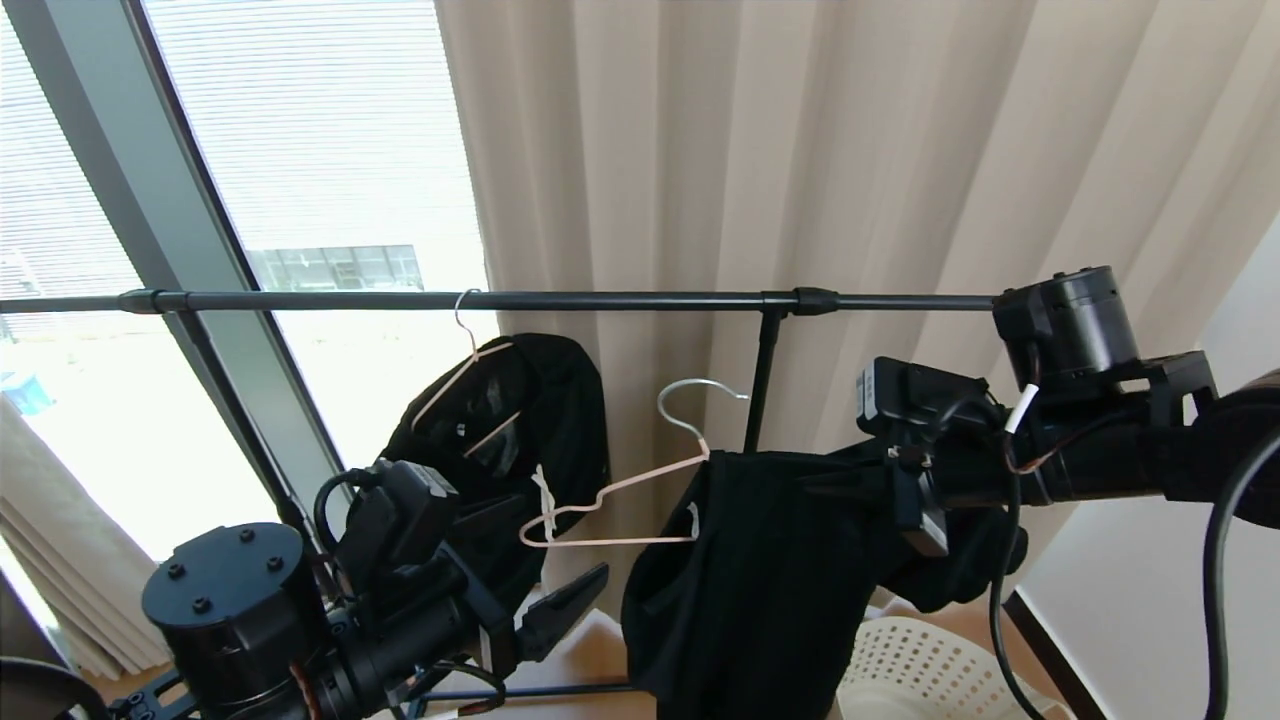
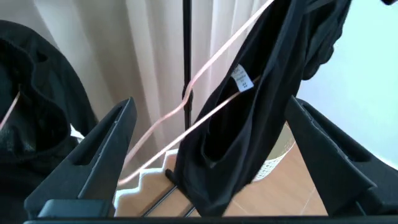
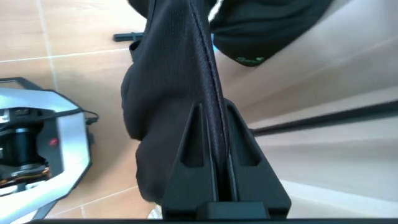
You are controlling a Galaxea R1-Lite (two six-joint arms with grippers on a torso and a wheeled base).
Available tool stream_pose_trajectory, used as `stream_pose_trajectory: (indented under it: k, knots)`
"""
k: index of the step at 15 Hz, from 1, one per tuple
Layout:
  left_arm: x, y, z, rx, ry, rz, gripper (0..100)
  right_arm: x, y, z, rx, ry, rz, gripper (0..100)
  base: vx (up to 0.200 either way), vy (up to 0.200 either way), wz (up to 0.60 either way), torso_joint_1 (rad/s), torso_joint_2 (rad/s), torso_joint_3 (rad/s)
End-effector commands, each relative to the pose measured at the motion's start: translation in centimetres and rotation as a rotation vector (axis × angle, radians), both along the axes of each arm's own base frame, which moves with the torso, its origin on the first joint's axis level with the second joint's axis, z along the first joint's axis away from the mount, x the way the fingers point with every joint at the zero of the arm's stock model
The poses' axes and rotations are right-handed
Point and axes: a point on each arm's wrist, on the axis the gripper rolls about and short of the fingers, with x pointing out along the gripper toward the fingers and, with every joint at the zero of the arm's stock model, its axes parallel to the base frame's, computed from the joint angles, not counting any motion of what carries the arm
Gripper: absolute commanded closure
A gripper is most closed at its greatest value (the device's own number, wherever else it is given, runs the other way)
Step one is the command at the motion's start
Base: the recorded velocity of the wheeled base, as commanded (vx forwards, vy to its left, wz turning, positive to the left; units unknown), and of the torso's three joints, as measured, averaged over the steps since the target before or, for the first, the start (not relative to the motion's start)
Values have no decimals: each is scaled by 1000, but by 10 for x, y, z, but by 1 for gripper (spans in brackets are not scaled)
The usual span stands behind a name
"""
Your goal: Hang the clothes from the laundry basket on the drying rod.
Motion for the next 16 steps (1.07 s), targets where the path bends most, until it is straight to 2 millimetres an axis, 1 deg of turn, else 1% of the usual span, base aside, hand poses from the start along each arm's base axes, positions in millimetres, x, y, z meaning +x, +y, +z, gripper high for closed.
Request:
stream_pose_trajectory:
  k: [1, 4, 5, 9, 11, 16]
  knots:
    - [-3, -10, -22, 63, 74, -23, 0, -22, -10, 4, 21, -28, -19, 100, 0, 0, 0, 0, 0, 0]
    - [-6, -24, -37, 112, 108, -14, 0, -21, -10, 4, 18, -68, -71, 100, 0, 0, 0, 0, 0, 0]
    - [-7, -27, -41, 128, 117, 2, 0, -21, -11, 3, 22, -55, -95, 100, 0, 0, 0, 0, 0, 0]
    - [-2, -39, -53, 162, 118, 66, 0, -22, -11, 4, 29, -47, -114, 100, 0, 0, 0, 0, 0, 0]
    - [-1, -46, -56, 172, 109, 98, 0, -23, -8, 4, 35, -40, -110, 100, 0, 0, 0, 0, 0, 0]
    - [6, -56, -59, 173, 81, 166, 0, -28, -6, 6, 44, -37, -101, 100, 0, 0, 0, 0, 0, 0]
